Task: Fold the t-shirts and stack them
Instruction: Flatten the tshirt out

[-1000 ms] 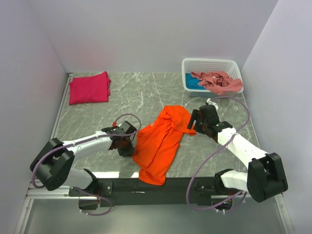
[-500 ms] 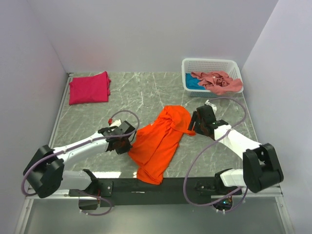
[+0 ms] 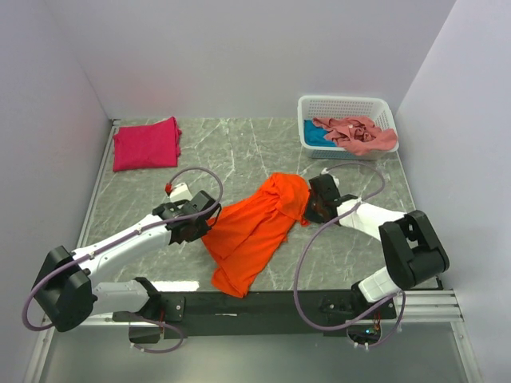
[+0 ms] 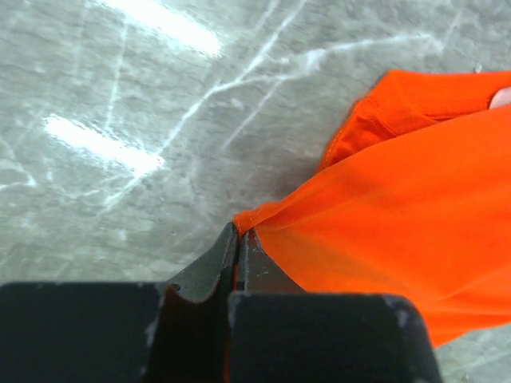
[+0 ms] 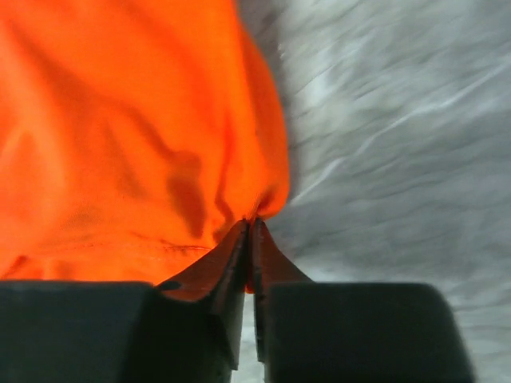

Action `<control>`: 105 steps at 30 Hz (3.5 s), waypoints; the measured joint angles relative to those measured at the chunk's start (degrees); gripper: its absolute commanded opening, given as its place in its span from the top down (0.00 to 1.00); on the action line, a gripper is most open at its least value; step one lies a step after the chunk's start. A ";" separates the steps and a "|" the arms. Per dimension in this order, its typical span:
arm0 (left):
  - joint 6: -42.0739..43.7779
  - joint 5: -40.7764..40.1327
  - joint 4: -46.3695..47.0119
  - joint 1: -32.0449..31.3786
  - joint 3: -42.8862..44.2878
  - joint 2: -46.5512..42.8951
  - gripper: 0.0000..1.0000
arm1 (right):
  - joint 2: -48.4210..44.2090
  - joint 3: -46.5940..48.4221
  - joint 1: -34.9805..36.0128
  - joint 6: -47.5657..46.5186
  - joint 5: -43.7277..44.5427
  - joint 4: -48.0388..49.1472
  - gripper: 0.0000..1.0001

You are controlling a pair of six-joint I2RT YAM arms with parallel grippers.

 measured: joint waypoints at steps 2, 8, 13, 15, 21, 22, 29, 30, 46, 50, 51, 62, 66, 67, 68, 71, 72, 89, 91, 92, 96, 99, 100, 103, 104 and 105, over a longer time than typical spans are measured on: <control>-0.22 -0.79 -0.66 0.00 0.33 0.00 0.99 | 0.00 -0.02 1.57 0.72 -0.04 -0.09 1.00; -0.83 -4.28 -3.74 0.00 3.78 0.02 0.99 | -4.46 0.09 3.45 1.05 3.45 -2.84 1.00; -2.25 -11.17 -9.46 0.70 14.14 -0.02 0.99 | -18.56 4.79 3.52 -0.42 11.34 -8.33 1.00; -2.73 -14.32 -11.30 1.40 19.61 -0.22 0.99 | -25.22 8.70 3.52 -1.36 14.71 -9.40 1.00; 0.50 -22.32 -10.36 2.29 33.64 -5.14 0.99 | -41.90 19.56 3.61 -6.19 22.91 -9.49 1.00; 1.99 -23.15 -9.33 2.29 35.32 -6.82 0.99 | -43.47 21.42 3.61 -7.45 23.80 -9.31 1.00; 14.21 -23.43 2.38 2.25 41.35 -18.99 0.99 | -47.98 37.88 3.61 -16.09 24.13 -9.05 1.00; 16.24 -22.88 4.22 2.25 42.27 -20.52 0.99 | -47.87 40.81 3.61 -17.22 23.50 -9.40 1.00; 34.47 -10.97 17.38 2.10 60.83 -20.65 0.99 | -37.86 75.43 3.61 -24.76 9.66 -13.05 1.00; 37.16 -21.40 20.87 2.21 58.16 -15.89 0.93 | -30.56 74.62 3.58 -25.97 12.83 -12.35 1.00; 37.48 -24.46 21.31 2.75 56.85 -14.16 0.93 | -28.74 73.70 3.43 -26.05 13.35 -11.74 1.00; 25.97 -5.84 6.05 37.09 44.94 25.77 0.01 | 3.80 45.20 -4.52 -18.34 -2.40 -6.36 0.59; 24.68 -3.08 0.63 36.92 40.30 32.06 0.01 | 10.27 43.21 -4.55 -17.31 -5.60 -11.13 0.14; 24.55 -2.69 -0.09 36.89 39.52 31.91 0.01 | 9.84 43.04 -4.55 -17.18 -6.10 -11.30 0.13; 24.28 -2.25 -0.35 36.81 38.56 31.17 0.01 | 8.63 42.95 -4.55 -17.09 -6.71 -11.19 0.12; 23.78 -1.11 0.46 36.81 36.41 28.24 0.01 | 3.65 40.79 -3.85 -16.79 -7.72 -9.42 0.11; 23.52 -0.90 0.92 36.81 35.41 26.84 0.01 | 1.20 39.30 -3.21 -16.65 -7.72 -8.87 0.11; 18.14 -0.11 5.46 36.83 17.03 11.78 0.01 | 15.54 27.45 18.47 -7.02 -9.66 -5.29 0.15; 18.14 0.07 6.73 36.83 15.39 10.40 0.01 | 17.64 28.09 18.47 -6.47 -8.46 -6.23 0.15; 18.16 0.35 7.37 36.83 14.67 10.01 0.00 | 18.27 28.11 18.45 -6.27 -7.80 -6.73 0.15; 18.16 1.77 9.53 36.83 12.90 9.84 0.01 | 19.76 27.63 18.08 -5.25 -5.60 -8.20 0.15; 18.18 2.86 10.54 36.83 12.20 9.84 0.01 | 19.76 26.01 16.68 -4.72 -4.52 -8.35 0.15; 18.21 3.32 10.93 36.83 12.11 9.86 0.01 | 19.61 25.73 15.87 -4.37 -4.55 -8.02 0.15; 18.25 4.35 11.78 36.83 12.02 9.86 0.01 | 19.06 24.28 12.79 -4.07 -4.11 -6.64 0.15; 18.34 4.74 12.17 36.83 12.02 9.92 0.01 | 18.67 23.56 11.39 -3.98 -4.07 -6.03 0.15; 18.38 5.03 12.48 36.83 12.02 9.94 0.01 | 18.23 22.86 9.88 -3.96 -4.42 -5.44 0.15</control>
